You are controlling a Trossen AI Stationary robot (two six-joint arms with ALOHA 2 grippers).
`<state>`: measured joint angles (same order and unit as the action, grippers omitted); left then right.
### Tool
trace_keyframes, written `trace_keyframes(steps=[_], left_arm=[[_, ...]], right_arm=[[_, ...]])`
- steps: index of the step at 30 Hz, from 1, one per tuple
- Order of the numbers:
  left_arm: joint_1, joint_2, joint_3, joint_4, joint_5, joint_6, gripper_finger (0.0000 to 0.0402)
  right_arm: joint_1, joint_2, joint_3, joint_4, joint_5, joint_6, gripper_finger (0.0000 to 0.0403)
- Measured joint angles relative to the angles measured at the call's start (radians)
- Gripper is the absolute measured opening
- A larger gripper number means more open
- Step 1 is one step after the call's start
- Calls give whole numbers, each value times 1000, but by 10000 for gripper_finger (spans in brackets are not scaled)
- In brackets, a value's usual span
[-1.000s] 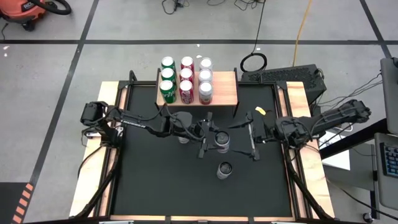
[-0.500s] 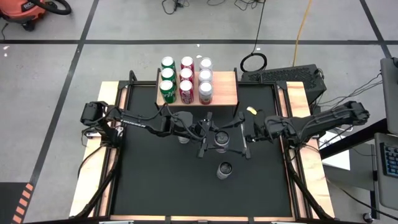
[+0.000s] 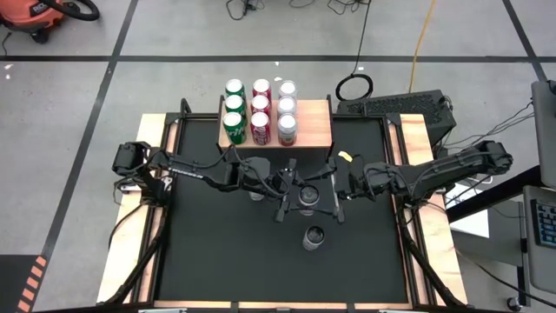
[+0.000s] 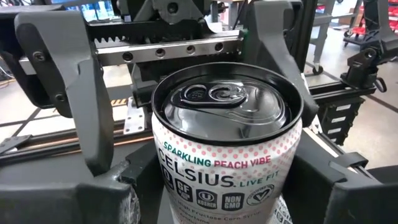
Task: Place canned beverage on shelf
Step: Put the top white soda can on the shelf
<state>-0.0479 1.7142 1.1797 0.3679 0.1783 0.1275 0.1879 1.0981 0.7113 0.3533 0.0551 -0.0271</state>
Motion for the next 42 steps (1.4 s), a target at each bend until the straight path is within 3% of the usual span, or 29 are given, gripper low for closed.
trace_keyframes(steps=[12,24,33,38,42], left_arm=[[0,0,0,3,-9,-16,247],[1,0,0,6,-12,-44,247],[1,0,0,6,-14,-51,247],[1,0,0,6,-13,-64,248],[-1,0,0,10,-13,-76,271]], right_arm=[[0,4,0,17,-9,11,290],[1,4,0,14,-11,-33,276],[2,4,0,20,-5,-37,219],[2,4,-1,25,-5,-36,222],[2,4,-2,34,-7,-39,220]])
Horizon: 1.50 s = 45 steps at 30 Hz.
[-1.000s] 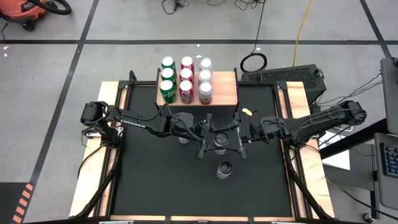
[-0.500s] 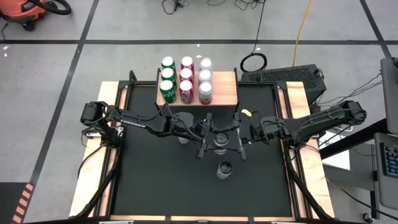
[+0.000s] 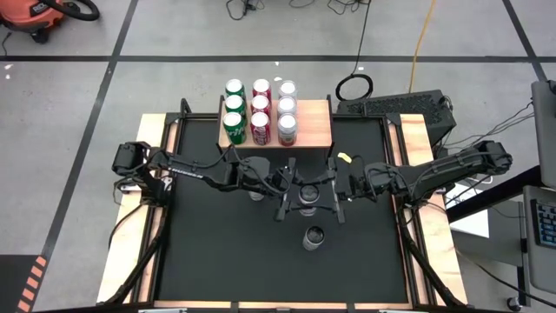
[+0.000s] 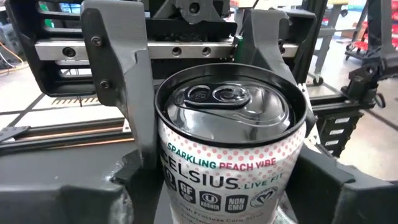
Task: Place canned beverage on shelf
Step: Put the top white soda can on the shelf
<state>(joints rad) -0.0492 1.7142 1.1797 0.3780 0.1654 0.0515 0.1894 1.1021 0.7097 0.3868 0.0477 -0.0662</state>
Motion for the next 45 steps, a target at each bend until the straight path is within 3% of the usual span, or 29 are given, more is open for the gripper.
trace_keyframes(steps=[7,12,18,24,29,35,45], left_arm=[[-10,0,1,12,1,-23,358],[-11,-24,1,-22,0,-26,393],[-14,-93,2,-110,-28,-47,397],[-49,-157,2,-265,-159,-43,398],[-110,-183,1,-362,-341,-46,398],[-167,-180,0,-403,-413,-46,398],[-200,-180,-5,-440,-497,-57,398]], right_arm=[[0,2,0,5,1,-13,221],[0,-21,0,-3,2,-10,220],[0,-94,0,-36,7,-36,221],[-5,-191,0,-80,8,-92,222],[-49,-270,0,-144,5,-118,222],[-125,-315,1,-153,1,-128,223],[-237,-277,217,-417,-36,-161,223]])
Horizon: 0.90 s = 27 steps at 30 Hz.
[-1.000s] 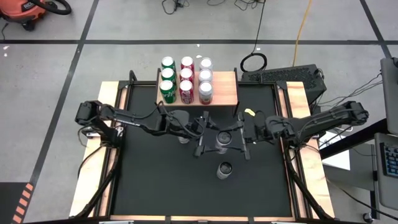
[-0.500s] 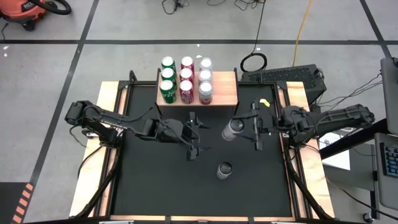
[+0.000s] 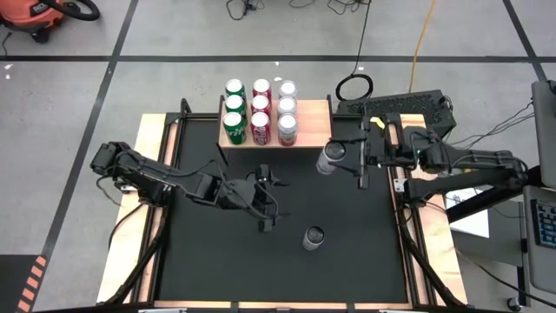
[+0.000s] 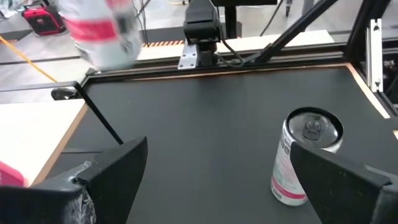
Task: Place canned beverage on shelf
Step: Put the top white soda can on the shelf
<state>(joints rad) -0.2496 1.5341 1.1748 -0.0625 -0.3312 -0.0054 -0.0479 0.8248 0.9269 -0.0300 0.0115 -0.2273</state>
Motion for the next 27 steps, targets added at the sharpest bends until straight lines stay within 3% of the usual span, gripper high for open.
trace_keyframes(steps=[10,23,27], left_arm=[[-37,0,-1,-70,-36,-38,398],[-113,-1,-1,-189,-120,-31,398],[-112,-52,-2,-210,-156,17,395]], right_arm=[[-153,45,192,-145,-127,-76,224],[-425,155,222,-90,-458,-70,224],[-503,197,222,-42,-561,-43,224]])
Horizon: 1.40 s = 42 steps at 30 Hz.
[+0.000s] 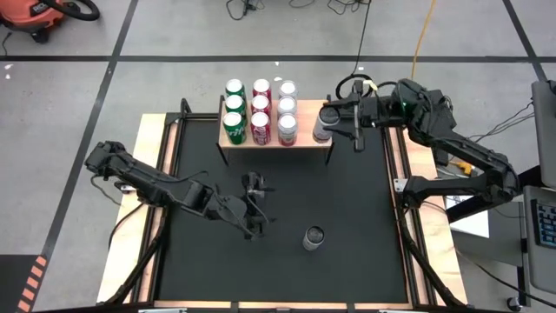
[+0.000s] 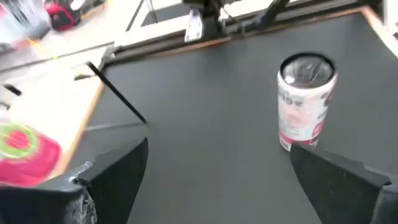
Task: Place canned beverage on shelf
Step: Put the top white soda can on the shelf
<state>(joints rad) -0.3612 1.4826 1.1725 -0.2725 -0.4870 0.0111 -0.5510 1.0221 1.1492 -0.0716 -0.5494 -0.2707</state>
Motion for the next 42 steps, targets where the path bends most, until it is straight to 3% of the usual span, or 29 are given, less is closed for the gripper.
trace_keyframes(steps=[6,11,15,20,26,32,42], left_arm=[[2,-171,-1,-41,11,151,365],[19,-309,-41,-39,56,176,342],[23,-387,-157,-15,53,146,338],[23,-463,-362,153,41,61,338],[23,-500,-546,334,8,-49,338],[20,-497,-665,501,0,-108,338],[20,-488,-705,557,-38,-135,337]], right_arm=[[-95,52,0,70,-120,7,224],[-169,92,0,163,-220,42,224],[-233,137,5,277,-277,119,224],[-295,229,113,277,-367,181,224],[-341,363,241,249,-457,182,224],[-393,451,268,241,-478,161,224],[-426,537,268,217,-503,69,224]])
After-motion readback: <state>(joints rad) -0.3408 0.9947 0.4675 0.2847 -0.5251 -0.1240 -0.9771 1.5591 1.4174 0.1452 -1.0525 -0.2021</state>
